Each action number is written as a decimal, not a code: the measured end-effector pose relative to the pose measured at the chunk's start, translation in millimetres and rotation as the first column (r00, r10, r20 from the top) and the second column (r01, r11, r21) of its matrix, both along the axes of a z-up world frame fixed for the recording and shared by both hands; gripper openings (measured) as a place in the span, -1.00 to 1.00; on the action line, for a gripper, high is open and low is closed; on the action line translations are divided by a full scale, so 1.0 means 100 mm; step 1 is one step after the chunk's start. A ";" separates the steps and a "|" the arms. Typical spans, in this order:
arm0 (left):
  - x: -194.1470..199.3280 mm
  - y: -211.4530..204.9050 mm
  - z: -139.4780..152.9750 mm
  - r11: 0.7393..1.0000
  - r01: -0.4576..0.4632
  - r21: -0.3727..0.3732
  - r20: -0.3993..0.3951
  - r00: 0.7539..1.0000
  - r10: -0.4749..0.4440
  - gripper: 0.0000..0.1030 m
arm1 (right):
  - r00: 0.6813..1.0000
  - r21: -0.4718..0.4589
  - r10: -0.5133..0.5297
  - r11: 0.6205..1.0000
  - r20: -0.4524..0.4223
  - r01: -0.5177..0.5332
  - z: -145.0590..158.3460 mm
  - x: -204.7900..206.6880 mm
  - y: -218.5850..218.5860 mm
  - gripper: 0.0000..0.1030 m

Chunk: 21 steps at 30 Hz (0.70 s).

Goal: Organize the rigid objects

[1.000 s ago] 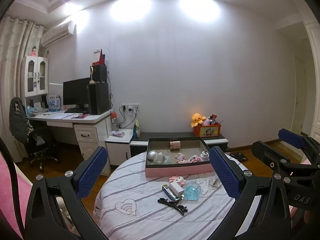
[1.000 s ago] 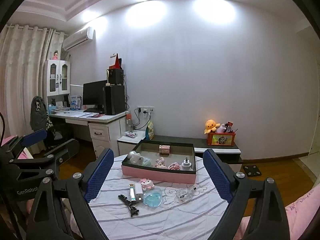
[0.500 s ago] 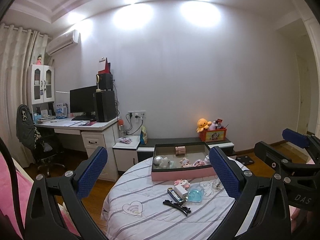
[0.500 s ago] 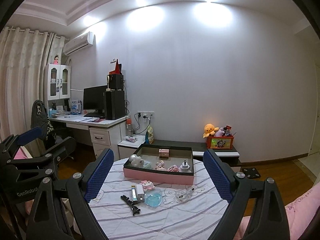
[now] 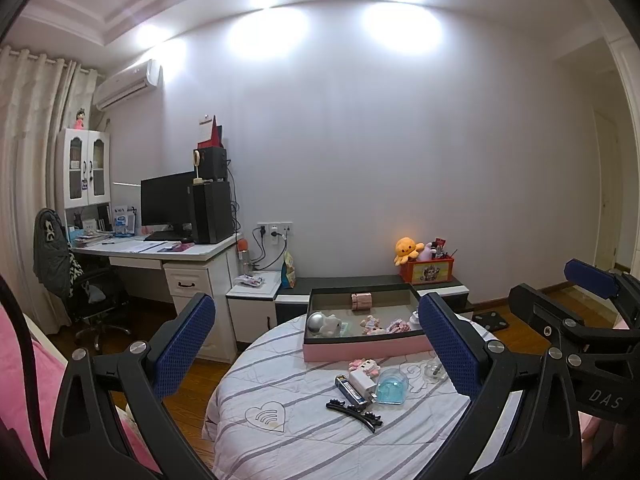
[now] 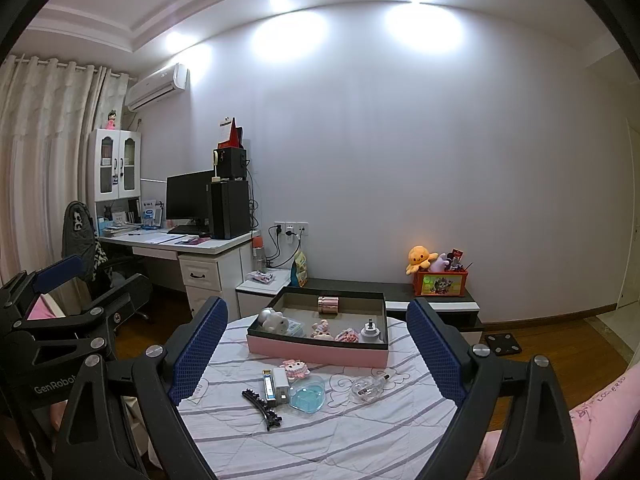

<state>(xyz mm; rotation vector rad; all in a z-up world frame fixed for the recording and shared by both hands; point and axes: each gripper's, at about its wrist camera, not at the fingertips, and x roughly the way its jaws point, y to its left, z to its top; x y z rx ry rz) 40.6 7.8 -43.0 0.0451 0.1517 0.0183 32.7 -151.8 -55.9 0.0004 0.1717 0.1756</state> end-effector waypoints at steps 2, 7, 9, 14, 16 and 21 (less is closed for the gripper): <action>0.01 0.00 -0.01 1.000 -0.001 0.000 0.000 1.000 0.001 0.99 | 1.000 0.002 0.001 1.000 0.000 -0.001 0.00 -0.01 0.00 0.80; 0.00 0.00 -0.01 1.000 -0.001 0.000 0.001 1.000 0.001 0.99 | 1.000 0.003 0.001 1.000 -0.001 -0.001 0.00 -0.02 0.00 0.80; 0.00 0.00 -0.01 1.000 0.000 0.000 0.000 1.000 0.000 0.99 | 1.000 0.002 0.000 1.000 0.000 0.000 0.00 -0.02 0.00 0.80; 0.00 0.00 -0.01 1.000 -0.001 0.002 0.000 1.000 0.001 0.99 | 1.000 0.003 0.002 1.000 -0.001 -0.002 0.00 -0.01 0.00 0.80; 0.01 0.01 -0.03 1.000 0.001 0.002 -0.006 1.000 -0.001 0.99 | 1.000 0.004 0.001 1.000 -0.005 -0.001 -0.01 -0.02 0.00 0.80; 0.20 0.00 -0.20 1.000 0.021 -0.010 -0.063 0.998 -0.022 1.00 | 0.999 -0.002 -0.003 1.000 -0.039 0.003 -0.11 0.08 -0.01 0.80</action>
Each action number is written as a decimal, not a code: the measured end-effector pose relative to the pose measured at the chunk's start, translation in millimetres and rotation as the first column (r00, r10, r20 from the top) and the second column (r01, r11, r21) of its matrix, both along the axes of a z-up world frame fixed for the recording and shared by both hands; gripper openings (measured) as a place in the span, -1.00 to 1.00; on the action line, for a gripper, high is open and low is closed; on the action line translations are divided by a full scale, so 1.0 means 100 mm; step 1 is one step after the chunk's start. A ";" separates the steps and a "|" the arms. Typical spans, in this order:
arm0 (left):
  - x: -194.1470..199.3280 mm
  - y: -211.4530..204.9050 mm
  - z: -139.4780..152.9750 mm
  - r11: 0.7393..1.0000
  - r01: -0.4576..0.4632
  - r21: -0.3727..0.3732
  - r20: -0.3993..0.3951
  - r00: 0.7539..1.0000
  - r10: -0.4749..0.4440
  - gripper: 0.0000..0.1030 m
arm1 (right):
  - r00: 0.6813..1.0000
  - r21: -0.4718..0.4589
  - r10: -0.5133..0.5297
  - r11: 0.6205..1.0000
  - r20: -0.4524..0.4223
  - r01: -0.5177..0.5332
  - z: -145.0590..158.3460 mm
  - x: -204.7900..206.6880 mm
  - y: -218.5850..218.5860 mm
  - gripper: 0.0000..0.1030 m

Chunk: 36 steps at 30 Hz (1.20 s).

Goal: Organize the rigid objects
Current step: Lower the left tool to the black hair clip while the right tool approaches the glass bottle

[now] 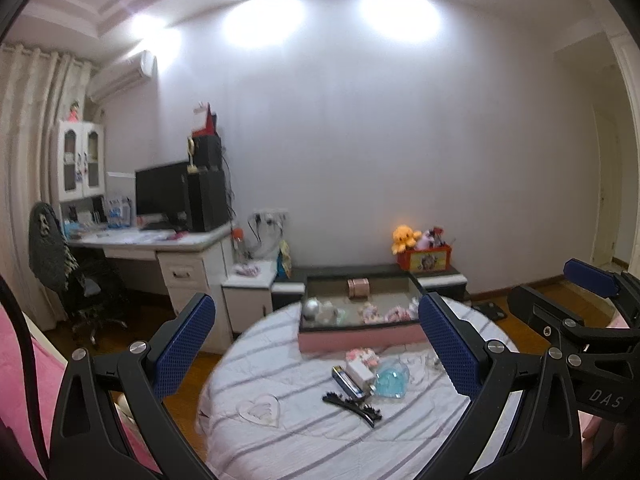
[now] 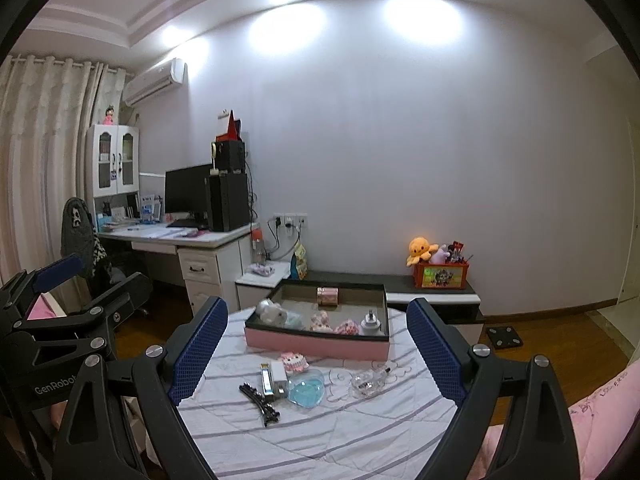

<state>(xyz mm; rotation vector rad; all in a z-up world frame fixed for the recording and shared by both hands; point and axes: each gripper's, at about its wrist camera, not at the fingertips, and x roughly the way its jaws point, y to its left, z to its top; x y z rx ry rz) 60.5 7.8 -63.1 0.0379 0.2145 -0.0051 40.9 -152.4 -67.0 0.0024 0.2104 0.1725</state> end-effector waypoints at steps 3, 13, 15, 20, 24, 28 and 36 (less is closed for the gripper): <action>0.26 0.01 -0.25 0.999 0.028 -0.034 -0.094 0.995 -0.031 1.00 | 0.998 -0.006 -0.007 1.000 -0.058 0.007 -0.18 0.18 -0.01 0.80; 1.05 -0.17 -1.25 0.997 0.025 -0.074 -0.402 0.914 -0.053 1.00 | 0.948 -0.013 -0.029 1.000 -0.318 0.026 -1.17 0.94 -0.19 0.80; 1.17 -0.23 -1.38 0.998 0.024 -0.066 -0.439 0.897 -0.051 1.00 | 0.931 -0.009 -0.034 0.999 -0.363 0.033 -1.36 1.06 -0.25 0.80; 1.49 -0.34 -1.74 1.000 -0.004 -0.022 -0.550 0.835 -0.009 1.00 | 0.907 0.007 -0.045 0.999 -0.418 0.053 -1.59 1.26 -0.42 0.80; 1.69 -0.30 -1.98 0.999 -0.040 0.005 -0.628 0.778 0.034 0.99 | 0.898 0.008 -0.057 0.998 -0.437 0.067 -1.66 1.37 -0.51 0.80; 1.73 -0.16 -2.02 0.998 -0.047 -0.035 -0.643 0.766 0.014 0.99 | 0.888 0.013 -0.066 0.997 -0.454 0.081 -1.69 1.46 -0.57 0.80; 1.75 0.12 -1.98 0.997 -0.063 -0.039 -0.619 0.785 0.025 0.48 | 0.866 -0.021 -0.074 0.997 -0.494 0.073 -1.75 1.71 -0.52 0.80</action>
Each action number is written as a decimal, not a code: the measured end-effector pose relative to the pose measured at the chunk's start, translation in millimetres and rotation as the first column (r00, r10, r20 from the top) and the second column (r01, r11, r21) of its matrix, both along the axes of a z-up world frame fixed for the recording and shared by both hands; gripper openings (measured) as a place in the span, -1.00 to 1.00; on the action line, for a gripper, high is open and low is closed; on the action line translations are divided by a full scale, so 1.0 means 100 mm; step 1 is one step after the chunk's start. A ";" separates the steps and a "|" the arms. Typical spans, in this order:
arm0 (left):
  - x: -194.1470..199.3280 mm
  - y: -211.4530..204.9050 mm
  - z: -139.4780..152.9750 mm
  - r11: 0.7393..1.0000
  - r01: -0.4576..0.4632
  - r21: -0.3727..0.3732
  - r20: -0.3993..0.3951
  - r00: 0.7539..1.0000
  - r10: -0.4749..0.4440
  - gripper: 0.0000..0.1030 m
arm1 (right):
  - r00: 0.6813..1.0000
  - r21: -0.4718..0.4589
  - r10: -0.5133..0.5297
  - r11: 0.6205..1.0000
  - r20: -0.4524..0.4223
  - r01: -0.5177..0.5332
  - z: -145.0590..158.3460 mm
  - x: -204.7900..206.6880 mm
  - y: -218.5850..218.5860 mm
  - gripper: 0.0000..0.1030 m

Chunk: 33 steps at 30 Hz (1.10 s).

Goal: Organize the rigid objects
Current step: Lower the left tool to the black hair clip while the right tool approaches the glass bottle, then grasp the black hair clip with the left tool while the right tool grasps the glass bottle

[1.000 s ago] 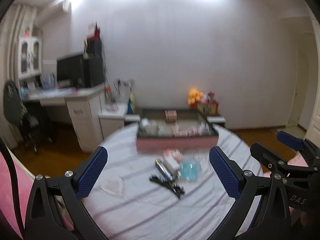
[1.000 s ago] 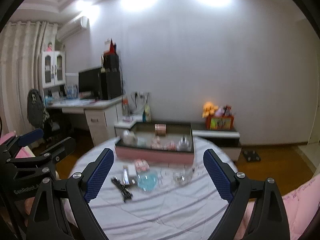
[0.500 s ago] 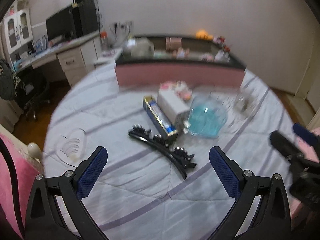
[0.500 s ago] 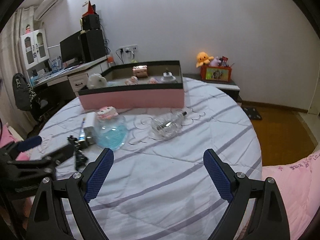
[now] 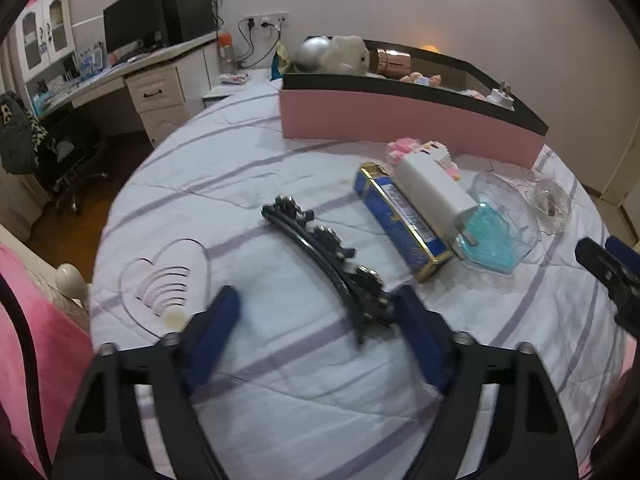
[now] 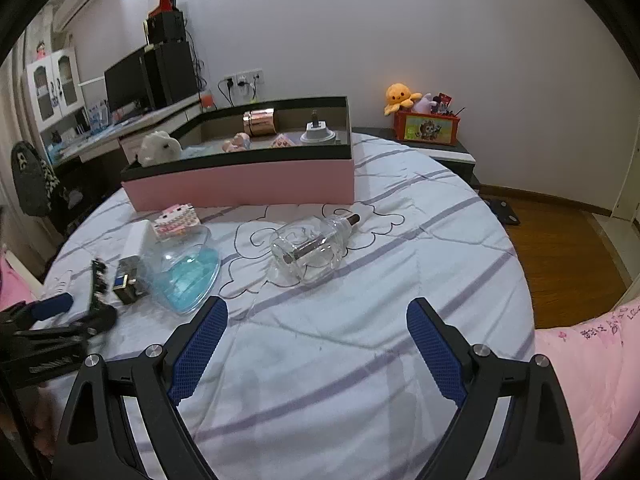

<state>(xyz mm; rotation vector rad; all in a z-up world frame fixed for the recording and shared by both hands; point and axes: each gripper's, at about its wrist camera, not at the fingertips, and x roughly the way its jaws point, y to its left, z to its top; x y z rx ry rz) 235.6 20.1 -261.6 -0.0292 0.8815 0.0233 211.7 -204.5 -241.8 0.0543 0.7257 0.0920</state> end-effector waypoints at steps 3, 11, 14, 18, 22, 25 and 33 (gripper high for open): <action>0.00 0.07 0.01 0.999 -0.001 -0.041 -0.003 1.000 0.001 0.52 | 1.000 -0.024 0.000 1.000 -0.026 -0.001 -0.02 0.16 0.03 0.80; 0.16 0.10 -0.03 0.997 -0.036 -0.074 -0.021 0.999 0.034 0.98 | 0.992 -0.094 0.032 0.995 -0.118 -0.043 -0.12 0.69 0.14 0.80; 0.26 0.07 -0.08 0.999 -0.053 0.002 -0.038 0.998 0.053 1.00 | 0.984 -0.091 0.042 0.994 -0.175 -0.059 -0.21 0.88 0.13 0.80; 0.27 0.05 -0.07 0.999 -0.033 0.016 -0.026 0.999 0.034 0.81 | 0.980 -0.081 0.064 0.993 -0.186 -0.081 -0.22 0.98 0.13 0.80; 0.19 0.03 -0.03 0.999 -0.013 0.032 0.018 1.000 0.012 0.19 | 0.980 -0.082 0.079 0.992 -0.181 -0.095 -0.21 0.95 0.15 0.65; 0.15 0.05 -0.01 1.000 -0.005 0.031 0.039 0.999 0.003 -0.36 | 0.982 -0.079 0.093 0.991 -0.164 -0.107 -0.18 0.89 0.16 0.26; 0.00 0.21 0.07 0.994 0.048 -0.100 0.075 0.996 -0.041 -0.52 | 0.983 0.013 0.119 0.993 -0.140 -0.119 -0.13 0.69 0.07 0.21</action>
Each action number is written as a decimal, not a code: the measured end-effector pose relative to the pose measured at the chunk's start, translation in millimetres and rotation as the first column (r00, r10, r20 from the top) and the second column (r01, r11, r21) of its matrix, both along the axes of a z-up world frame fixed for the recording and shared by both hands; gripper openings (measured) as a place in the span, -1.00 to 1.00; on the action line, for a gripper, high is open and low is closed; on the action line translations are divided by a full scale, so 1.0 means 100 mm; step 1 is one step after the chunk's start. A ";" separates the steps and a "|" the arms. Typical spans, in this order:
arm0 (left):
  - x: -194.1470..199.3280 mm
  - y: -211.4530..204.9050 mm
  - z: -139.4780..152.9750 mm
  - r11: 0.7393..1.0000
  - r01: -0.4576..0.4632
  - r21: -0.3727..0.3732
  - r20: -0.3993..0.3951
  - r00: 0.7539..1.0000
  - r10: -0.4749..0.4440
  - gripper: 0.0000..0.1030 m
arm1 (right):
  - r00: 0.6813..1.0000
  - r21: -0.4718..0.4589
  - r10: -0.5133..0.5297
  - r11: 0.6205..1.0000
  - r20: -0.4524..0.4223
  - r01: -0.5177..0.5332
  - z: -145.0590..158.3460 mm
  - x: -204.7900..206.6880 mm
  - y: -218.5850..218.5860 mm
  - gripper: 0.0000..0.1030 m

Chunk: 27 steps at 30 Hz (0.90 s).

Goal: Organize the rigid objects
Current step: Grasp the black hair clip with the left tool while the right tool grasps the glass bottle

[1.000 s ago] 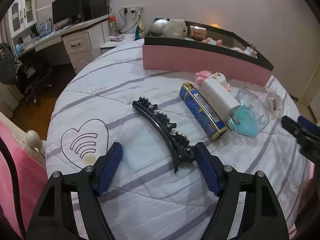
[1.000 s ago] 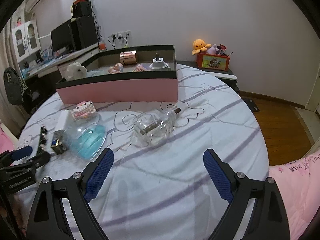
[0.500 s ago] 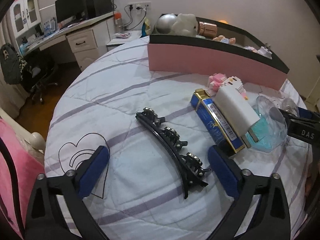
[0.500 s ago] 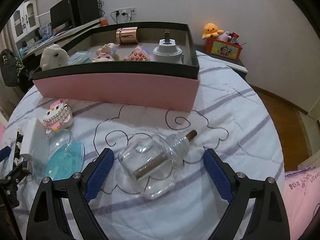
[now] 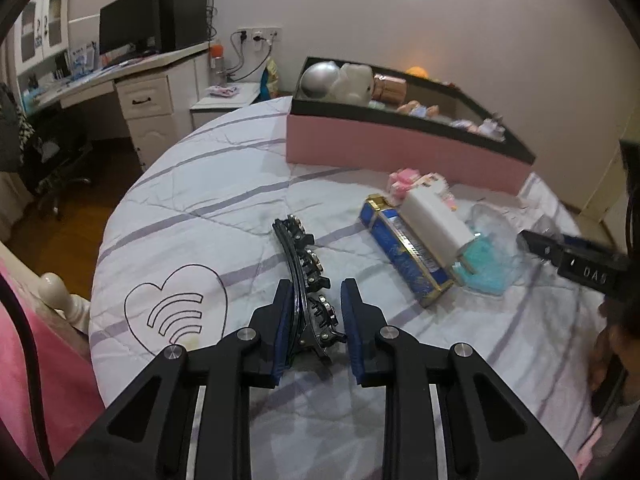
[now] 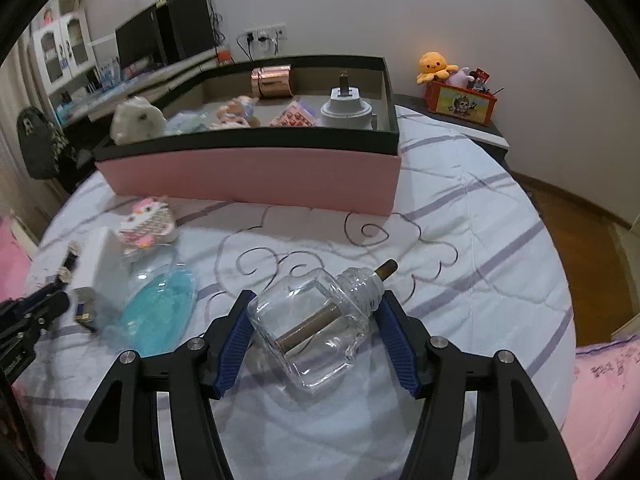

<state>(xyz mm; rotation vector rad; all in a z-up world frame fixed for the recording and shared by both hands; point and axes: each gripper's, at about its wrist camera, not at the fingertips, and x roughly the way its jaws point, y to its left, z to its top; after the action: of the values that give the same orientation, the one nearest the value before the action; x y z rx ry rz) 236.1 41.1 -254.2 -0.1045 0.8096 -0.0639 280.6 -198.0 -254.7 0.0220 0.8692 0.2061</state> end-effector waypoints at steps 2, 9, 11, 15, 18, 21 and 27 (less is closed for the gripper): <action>-0.06 -0.01 0.04 1.000 0.008 -0.010 0.020 1.000 -0.007 -0.52 | 1.000 0.038 0.003 0.999 0.014 -0.003 0.03 -0.07 -0.02 0.21; -0.24 -0.11 0.25 0.998 0.051 -0.028 0.095 0.994 -0.048 -0.52 | 0.995 0.122 -0.005 0.992 0.102 -0.007 0.13 -0.49 0.02 0.18; -0.29 -0.15 0.30 0.998 0.060 -0.025 0.112 0.992 -0.057 -0.52 | 0.993 0.136 0.002 0.991 0.116 -0.018 0.15 -0.56 0.05 0.18; -0.41 -0.30 0.43 0.996 0.088 -0.005 0.158 0.984 -0.086 -0.52 | 0.988 0.165 0.001 0.986 0.152 -0.026 0.24 -0.69 0.07 0.18; -0.48 -0.41 0.54 0.993 0.117 -0.006 0.188 0.976 -0.114 -0.52 | 0.980 0.171 -0.002 0.985 0.201 -0.033 0.38 -0.80 0.10 0.18; -0.52 -0.48 0.69 0.992 0.129 0.014 0.224 0.966 -0.129 -0.52 | 0.968 0.161 0.006 0.986 0.251 -0.048 0.56 -0.92 0.17 0.18; -0.60 -0.54 0.98 0.990 0.141 0.032 0.301 0.943 -0.144 -0.52 | 0.935 0.120 0.024 0.990 0.354 -0.071 0.94 -1.15 0.28 0.18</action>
<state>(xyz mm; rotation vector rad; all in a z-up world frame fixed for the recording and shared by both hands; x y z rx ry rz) 176.2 -13.2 -156.1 -0.0248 0.5095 -0.2078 166.0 -169.7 -160.2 0.0841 0.4967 0.3020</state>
